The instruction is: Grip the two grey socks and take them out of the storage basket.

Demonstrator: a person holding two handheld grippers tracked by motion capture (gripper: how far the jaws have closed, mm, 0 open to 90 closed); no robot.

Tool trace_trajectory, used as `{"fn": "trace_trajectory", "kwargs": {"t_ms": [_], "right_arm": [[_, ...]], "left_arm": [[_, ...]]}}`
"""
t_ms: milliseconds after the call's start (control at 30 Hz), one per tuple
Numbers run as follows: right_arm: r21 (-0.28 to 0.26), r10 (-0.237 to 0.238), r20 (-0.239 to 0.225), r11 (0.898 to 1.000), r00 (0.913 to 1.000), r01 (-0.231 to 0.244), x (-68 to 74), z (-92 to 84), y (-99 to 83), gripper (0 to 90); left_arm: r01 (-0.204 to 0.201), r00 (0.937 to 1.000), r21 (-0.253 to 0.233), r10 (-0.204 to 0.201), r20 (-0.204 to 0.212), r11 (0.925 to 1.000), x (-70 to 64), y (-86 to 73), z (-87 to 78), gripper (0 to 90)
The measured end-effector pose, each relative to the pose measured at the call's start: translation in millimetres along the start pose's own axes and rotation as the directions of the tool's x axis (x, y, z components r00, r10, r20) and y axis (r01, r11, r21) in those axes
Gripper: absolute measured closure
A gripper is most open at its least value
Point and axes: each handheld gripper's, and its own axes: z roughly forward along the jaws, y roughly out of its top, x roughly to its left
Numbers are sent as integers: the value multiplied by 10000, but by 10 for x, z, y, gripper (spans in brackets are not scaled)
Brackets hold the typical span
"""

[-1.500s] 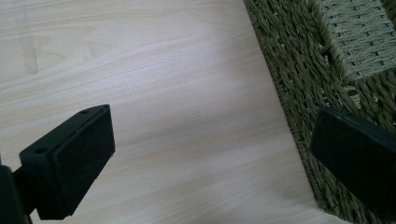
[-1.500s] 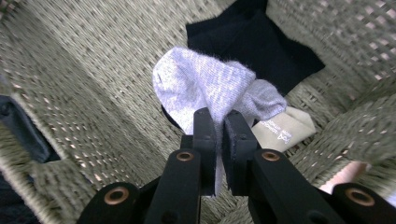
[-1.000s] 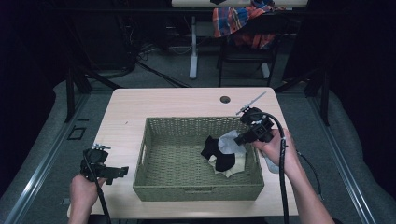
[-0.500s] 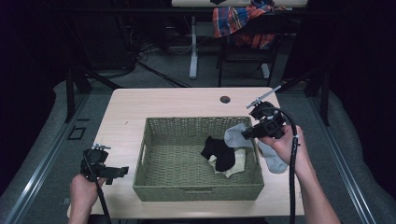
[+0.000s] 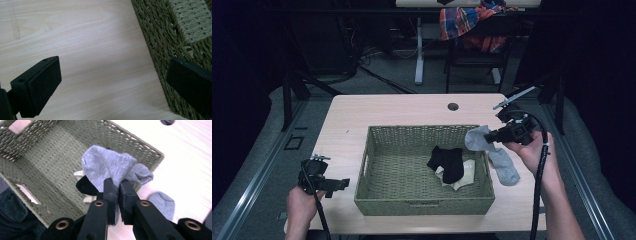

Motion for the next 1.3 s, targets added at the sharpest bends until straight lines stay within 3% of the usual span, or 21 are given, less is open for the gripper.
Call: {"fn": "trace_trajectory", "kwargs": {"t_ms": [267,700,967,1300], "right_arm": [[-123,464,587,9989,9972,-457,-152,-108,-76,852],[-94,979,855,9952,9915,-975,-360,-153,-167,853],[290,1386,1654,9890,9764,-1453,-527,-138,-250,853],[555,1823,2019,9788,9623,-1970,-659,-53,-315,853]], "left_arm": [[2,10000,-4,-2,1,10000,-1,-1,-2,2],[-41,10000,25,41,1,10000,-1,1,-1,2],[-39,10000,4,39,23,10000,-1,1,-2,2],[-42,10000,9,42,21,10000,-1,0,-5,2]]}}
